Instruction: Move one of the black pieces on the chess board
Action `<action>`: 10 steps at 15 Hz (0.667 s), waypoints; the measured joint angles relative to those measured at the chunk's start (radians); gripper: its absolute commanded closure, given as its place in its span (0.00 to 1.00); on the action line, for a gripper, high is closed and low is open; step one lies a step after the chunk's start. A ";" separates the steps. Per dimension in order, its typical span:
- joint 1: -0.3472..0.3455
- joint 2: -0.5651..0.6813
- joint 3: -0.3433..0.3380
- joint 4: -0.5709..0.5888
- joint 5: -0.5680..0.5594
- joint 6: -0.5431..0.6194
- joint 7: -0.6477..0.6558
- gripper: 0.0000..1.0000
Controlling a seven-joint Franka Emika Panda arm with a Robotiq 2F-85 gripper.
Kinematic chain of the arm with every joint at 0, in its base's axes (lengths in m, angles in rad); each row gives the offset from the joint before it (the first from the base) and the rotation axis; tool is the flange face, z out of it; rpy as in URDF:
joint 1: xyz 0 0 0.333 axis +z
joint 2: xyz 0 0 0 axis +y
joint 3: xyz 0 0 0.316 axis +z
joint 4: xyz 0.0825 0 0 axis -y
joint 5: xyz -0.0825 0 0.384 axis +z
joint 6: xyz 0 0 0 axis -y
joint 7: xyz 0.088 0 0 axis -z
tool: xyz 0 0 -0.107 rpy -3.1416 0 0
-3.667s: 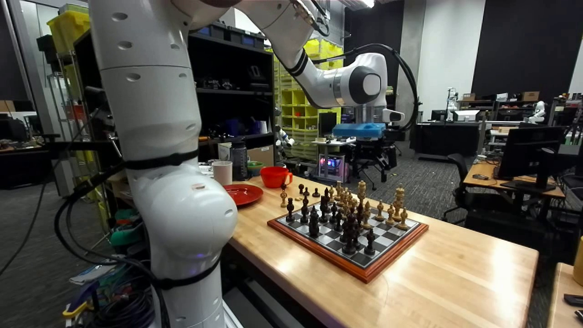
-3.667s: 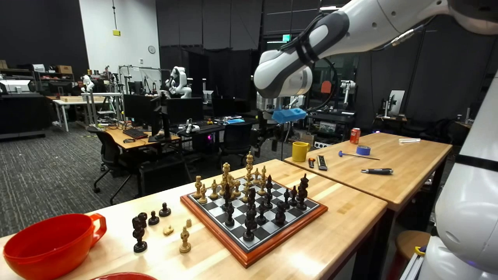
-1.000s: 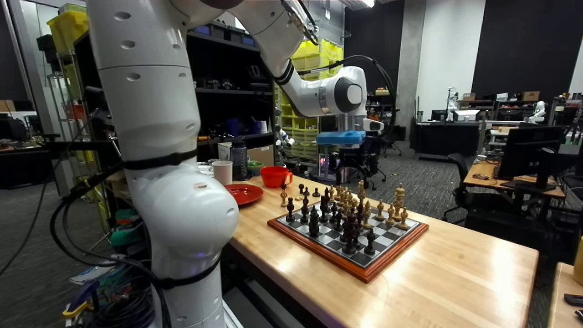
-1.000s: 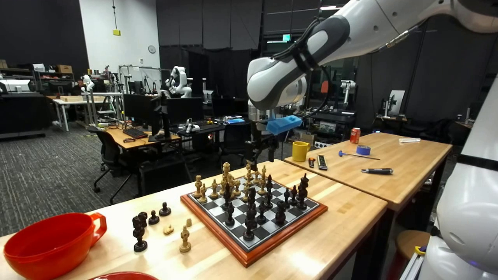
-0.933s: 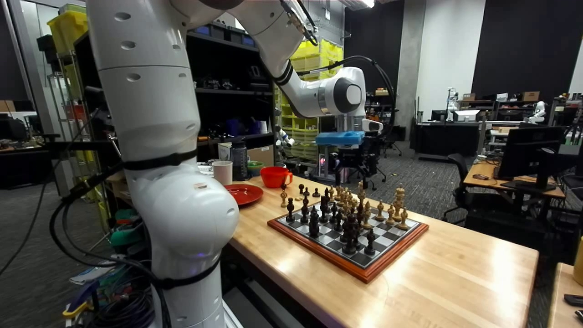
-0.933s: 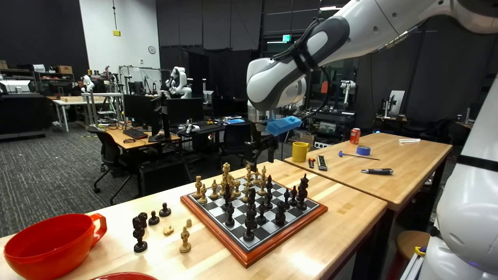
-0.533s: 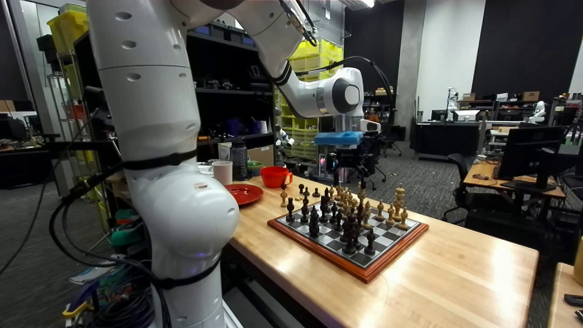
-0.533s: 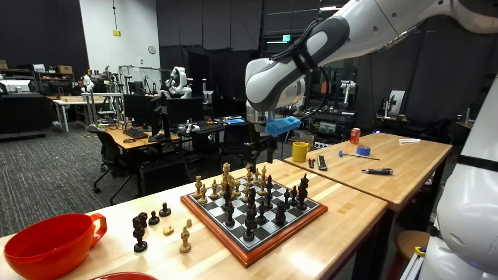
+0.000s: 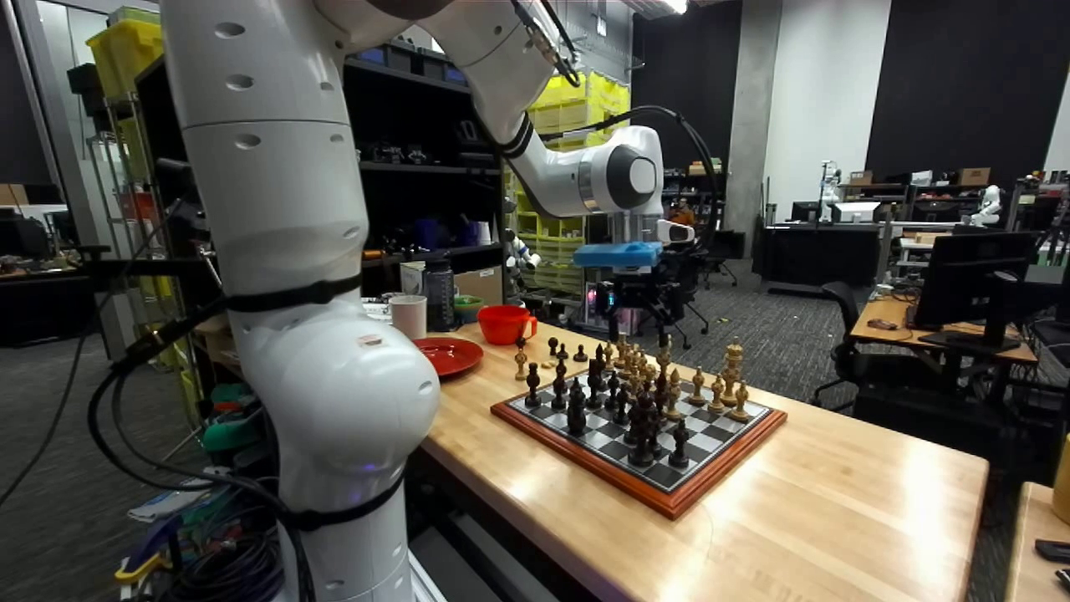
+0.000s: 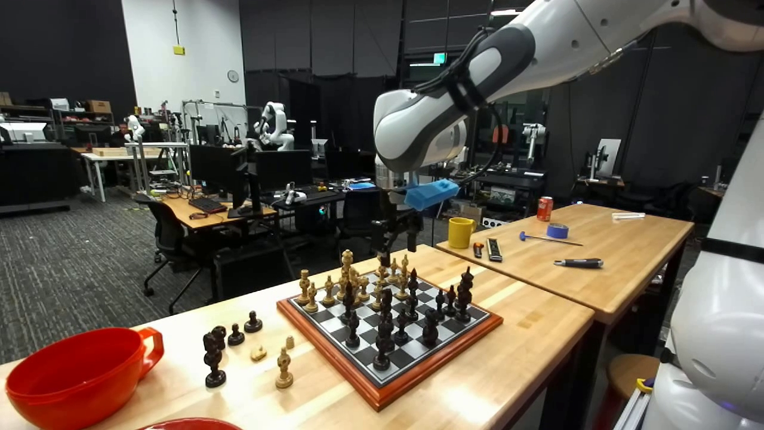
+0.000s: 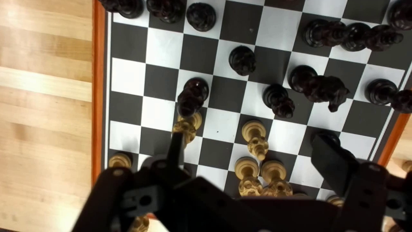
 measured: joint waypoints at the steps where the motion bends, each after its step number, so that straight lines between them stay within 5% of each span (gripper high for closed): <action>1: 0.003 0.001 0.000 0.000 0.000 0.000 0.000 0.00; 10: 0.015 0.009 0.006 0.001 0.000 0.000 -0.001 0.00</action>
